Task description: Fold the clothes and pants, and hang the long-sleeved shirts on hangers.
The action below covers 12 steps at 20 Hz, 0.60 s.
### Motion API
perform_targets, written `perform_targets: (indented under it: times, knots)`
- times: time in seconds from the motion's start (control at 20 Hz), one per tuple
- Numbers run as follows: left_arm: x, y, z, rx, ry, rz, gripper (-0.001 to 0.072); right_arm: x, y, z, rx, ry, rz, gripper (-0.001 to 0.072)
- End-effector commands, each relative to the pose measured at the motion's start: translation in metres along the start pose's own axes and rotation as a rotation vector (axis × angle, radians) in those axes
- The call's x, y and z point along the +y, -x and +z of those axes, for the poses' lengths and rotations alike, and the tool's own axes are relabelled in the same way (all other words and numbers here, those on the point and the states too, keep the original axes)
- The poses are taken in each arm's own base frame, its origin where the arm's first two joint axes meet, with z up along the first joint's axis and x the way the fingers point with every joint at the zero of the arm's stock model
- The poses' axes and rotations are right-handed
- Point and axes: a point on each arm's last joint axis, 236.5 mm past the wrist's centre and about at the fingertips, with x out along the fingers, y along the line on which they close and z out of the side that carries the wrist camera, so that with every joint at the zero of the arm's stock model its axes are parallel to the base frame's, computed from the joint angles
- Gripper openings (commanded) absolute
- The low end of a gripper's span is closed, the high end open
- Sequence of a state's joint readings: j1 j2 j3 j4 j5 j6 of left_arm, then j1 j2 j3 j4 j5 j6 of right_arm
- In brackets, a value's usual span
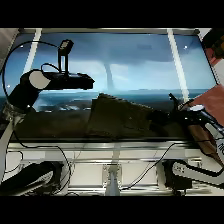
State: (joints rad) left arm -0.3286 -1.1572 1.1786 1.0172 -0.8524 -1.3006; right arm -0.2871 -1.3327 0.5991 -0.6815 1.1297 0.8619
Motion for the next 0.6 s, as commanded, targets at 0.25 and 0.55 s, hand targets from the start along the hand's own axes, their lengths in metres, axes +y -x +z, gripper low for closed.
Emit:
perform_targets:
  times: [0.25, 0.55]
  knots:
    - [0.000, 0.000, 0.000, -0.001, -0.001, 0.000, 0.0025, 0.030, -0.041, 0.013, -0.037, 0.050, -0.045, 0.0652]
    - [0.000, 0.000, 0.000, -0.001, 0.000, 0.000, 0.0025, 0.070, -0.045, 0.033, -0.128, -0.019, 0.108, 0.0384]
